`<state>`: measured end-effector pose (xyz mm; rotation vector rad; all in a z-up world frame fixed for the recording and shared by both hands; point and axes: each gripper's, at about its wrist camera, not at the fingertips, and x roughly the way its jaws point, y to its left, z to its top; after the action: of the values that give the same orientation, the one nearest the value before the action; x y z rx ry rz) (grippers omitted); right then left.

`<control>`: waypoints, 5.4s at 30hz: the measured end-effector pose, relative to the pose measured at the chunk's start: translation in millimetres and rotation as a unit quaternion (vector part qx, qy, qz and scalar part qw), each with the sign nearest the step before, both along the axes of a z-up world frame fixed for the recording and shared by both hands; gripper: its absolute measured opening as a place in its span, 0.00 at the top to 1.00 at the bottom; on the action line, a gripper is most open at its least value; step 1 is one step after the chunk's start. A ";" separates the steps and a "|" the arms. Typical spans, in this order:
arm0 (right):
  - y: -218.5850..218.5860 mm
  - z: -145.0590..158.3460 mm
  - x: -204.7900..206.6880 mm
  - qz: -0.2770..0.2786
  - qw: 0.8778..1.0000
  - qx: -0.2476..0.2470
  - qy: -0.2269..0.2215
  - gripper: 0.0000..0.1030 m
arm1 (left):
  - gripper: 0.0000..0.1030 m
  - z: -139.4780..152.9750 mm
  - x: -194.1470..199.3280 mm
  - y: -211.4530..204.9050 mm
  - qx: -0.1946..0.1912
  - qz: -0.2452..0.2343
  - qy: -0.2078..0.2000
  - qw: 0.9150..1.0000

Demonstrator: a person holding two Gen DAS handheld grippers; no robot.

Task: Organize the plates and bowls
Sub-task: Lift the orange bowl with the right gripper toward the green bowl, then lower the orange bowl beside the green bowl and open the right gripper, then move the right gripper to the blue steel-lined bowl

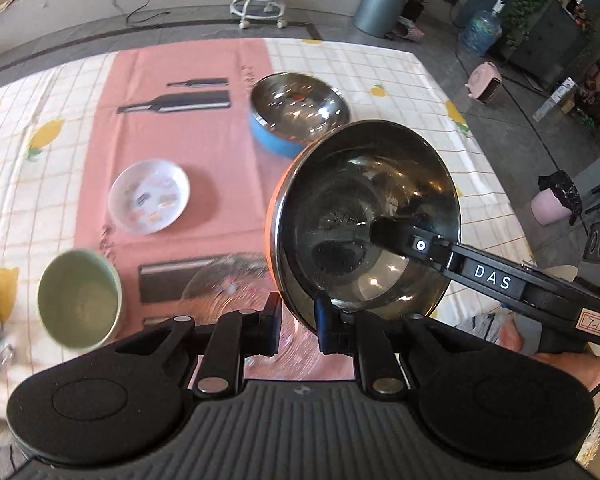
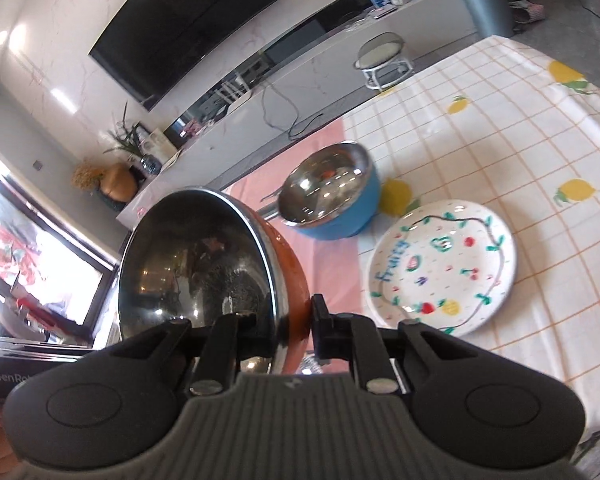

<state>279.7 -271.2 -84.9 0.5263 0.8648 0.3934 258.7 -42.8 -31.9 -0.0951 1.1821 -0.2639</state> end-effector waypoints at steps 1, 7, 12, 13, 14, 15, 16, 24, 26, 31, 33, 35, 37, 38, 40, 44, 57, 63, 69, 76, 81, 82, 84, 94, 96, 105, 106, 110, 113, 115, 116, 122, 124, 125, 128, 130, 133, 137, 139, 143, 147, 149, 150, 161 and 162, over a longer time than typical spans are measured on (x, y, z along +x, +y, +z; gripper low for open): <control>13.4 1.5 -2.1 0.016 1.000 -0.008 -0.003 0.86 | 0.82 -1.7 -6.0 7.2 0.005 0.005 0.000 1.000; 81.6 -3.3 -18.9 0.112 0.993 -0.045 -0.005 0.85 | 0.82 -17.7 -37.9 68.3 -0.003 0.045 0.041 0.998; 124.5 -30.1 -40.9 0.180 0.981 -0.057 0.037 0.85 | 0.82 -38.2 -59.2 106.3 -0.002 0.051 0.091 0.995; 129.4 -35.2 -43.8 0.189 0.979 -0.058 0.047 0.85 | 0.82 -41.8 -62.6 110.9 0.000 0.050 0.099 0.994; 137.3 -41.7 -49.1 0.203 0.976 -0.059 0.059 0.85 | 0.82 -45.7 -65.5 115.6 0.001 0.049 0.106 0.993; 143.0 -46.0 -51.0 0.213 0.973 -0.061 0.068 0.85 | 0.82 -50.1 -69.0 121.5 -0.001 0.051 0.113 0.992; 148.1 -50.8 -51.1 0.222 0.970 -0.062 0.076 0.85 | 0.82 -54.8 -70.9 128.4 -0.005 0.053 0.119 0.991; 175.7 -79.4 -42.9 0.244 0.958 -0.069 0.134 0.85 | 0.82 -77.8 -65.8 154.8 -0.024 0.065 0.141 0.988; 181.6 -84.3 -39.9 0.244 0.956 -0.072 0.148 0.85 | 0.82 -83.7 -62.2 159.5 -0.028 0.068 0.150 0.986; 195.2 -95.1 -27.7 0.240 0.953 -0.071 0.173 0.84 | 0.82 -91.0 -56.1 171.1 -0.030 0.086 0.158 0.983; 200.1 -95.4 -24.9 0.239 0.953 -0.068 0.175 0.83 | 0.83 -93.4 -53.3 176.0 -0.034 0.093 0.162 0.982; 204.8 -94.9 -20.7 0.238 0.953 -0.068 0.176 0.83 | 0.83 -98.2 -51.2 180.9 -0.043 0.101 0.175 0.978; 206.4 -94.2 -17.7 0.236 0.953 -0.065 0.176 0.83 | 0.83 -104.5 -48.5 186.3 -0.054 0.114 0.189 0.974; 205.5 -93.5 -17.0 0.234 0.954 -0.061 0.180 0.83 | 0.83 -106.5 -47.9 187.3 -0.056 0.115 0.192 0.973; 206.3 -94.2 -11.7 0.229 0.954 -0.055 0.187 0.83 | 0.83 -109.9 -44.4 189.4 -0.057 0.117 0.189 0.973; 207.3 -95.4 -4.6 0.223 0.954 -0.046 0.196 0.83 | 0.83 -112.5 -35.7 197.2 -0.062 0.131 0.175 0.974; 205.0 -97.7 14.8 0.188 0.961 -0.042 0.200 0.86 | 0.83 -117.4 -4.1 205.5 -0.085 0.154 0.145 0.974; 198.4 -103.1 16.8 0.183 0.961 -0.025 0.205 0.77 | 0.84 -108.5 -9.2 203.4 -0.060 0.149 0.072 0.984; 190.9 -104.7 17.1 0.169 0.963 -0.004 0.211 0.76 | 0.84 -115.6 -13.8 204.9 -0.085 0.150 0.060 0.983; 182.0 -104.4 18.9 0.154 0.966 0.001 0.210 0.73 | 0.83 -123.0 -18.0 205.3 -0.128 0.134 0.064 0.981; 174.8 -101.4 20.6 0.145 0.968 -0.007 0.203 0.70 | 0.81 -126.0 -19.3 199.5 -0.143 0.117 0.066 0.980; 171.8 -101.8 21.0 0.141 0.969 -0.005 0.203 0.69 | 0.80 -126.0 -19.7 198.4 -0.145 0.115 0.066 0.981; 166.6 -102.0 22.0 0.136 0.969 0.002 0.204 0.66 | 0.80 -125.9 -20.1 196.5 -0.145 0.113 0.063 0.981; 155.3 -94.3 22.6 0.118 0.978 -0.041 0.169 0.62 | 0.80 -127.9 -15.6 185.3 -0.157 0.119 0.057 0.979; 153.0 -95.2 22.6 0.111 0.978 -0.038 0.173 0.63 | 0.80 -127.7 -15.6 181.2 -0.156 0.114 0.052 0.980; 167.0 -92.0 18.5 0.106 0.983 -0.067 0.136 0.79 | 0.82 -125.6 -12.5 175.6 -0.139 0.120 0.016 0.983; 168.4 -92.0 19.1 0.103 0.983 -0.068 0.134 0.79 | 0.82 -125.4 -12.2 175.6 -0.136 0.121 0.012 0.983; 171.9 -92.0 22.5 0.102 0.984 -0.071 0.126 0.79 | 0.82 -125.6 -10.6 177.9 -0.136 0.126 0.005 0.983; 174.8 -92.7 22.9 0.099 0.985 -0.071 0.120 0.79 | 0.82 -124.9 -9.3 180.3 -0.132 0.132 0.000 0.982; 178.1 -92.7 22.5 0.099 0.986 -0.072 0.115 0.79 | 0.82 -124.1 -9.4 181.5 -0.130 0.133 -0.005 0.983; 179.8 -92.9 21.7 0.098 0.986 -0.073 0.112 0.79 | 0.82 -123.6 -9.5 182.1 -0.130 0.132 -0.007 0.983; 179.5 -95.0 16.1 0.092 0.988 -0.063 0.104 0.57 | 0.53 -112.4 -23.0 187.4 -0.120 0.143 -0.042 0.981; 178.5 -89.9 11.8 0.090 0.989 -0.078 0.085 0.48 | 0.45 -104.3 -30.6 189.2 -0.114 0.143 -0.068 0.981; 177.9 -86.7 9.1 0.091 0.990 -0.083 0.069 0.45 | 0.42 -101.1 -33.4 189.2 -0.111 0.138 -0.077 0.981; 175.3 -80.8 5.9 0.095 0.991 -0.078 0.048 0.33 | 0.37 -92.7 -39.5 188.4 -0.103 0.126 -0.099 0.982; 172.3 -77.5 4.8 0.094 0.992 -0.069 0.038 0.24 | 0.34 -88.2 -43.3 187.2 -0.096 0.121 -0.116 0.981; 168.9 -70.6 1.3 0.095 0.993 -0.066 0.013 0.19 | 0.31 -81.2 -49.4 185.6 -0.087 0.120 -0.151 0.977; 165.8 -58.6 -2.7 0.087 0.992 -0.081 -0.027 0.14 | 0.27 -71.2 -56.4 181.5 -0.089 0.107 -0.192 0.972; 160.9 -50.5 -7.8 0.082 0.992 -0.083 -0.047 0.13 | 0.27 -67.3 -58.9 179.1 -0.089 0.101 -0.204 0.970; 152.6 -34.5 -8.4 0.080 0.989 -0.095 -0.079 0.09 | 0.26 -59.2 -61.5 171.7 -0.079 0.094 -0.222 0.967; 143.9 -9.2 -12.8 0.077 0.976 -0.158 -0.124 0.08 | 0.26 -49.6 -62.4 162.8 -0.062 0.096 -0.231 0.966; 136.4 5.8 -14.3 0.069 0.968 -0.198 -0.139 0.05 | 0.26 -43.4 -60.9 157.5 -0.050 0.095 -0.230 0.967; 132.8 12.6 -15.3 0.061 0.964 -0.218 -0.142 0.05 | 0.26 -40.1 -60.6 155.1 -0.048 0.094 -0.231 0.967; 71.8 62.1 -13.4 -0.025 0.924 -0.349 -0.155 0.03 | 0.24 -4.5 -35.9 109.8 -0.011 0.075 -0.232 0.970; 67.2 63.8 -10.3 -0.029 0.927 -0.342 -0.150 0.03 | 0.24 -0.8 -32.7 105.1 -0.011 0.074 -0.230 0.970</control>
<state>269.3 -204.0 -21.1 -0.1568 0.6308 0.0922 226.0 62.3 -32.7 -0.1322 0.7061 -0.1558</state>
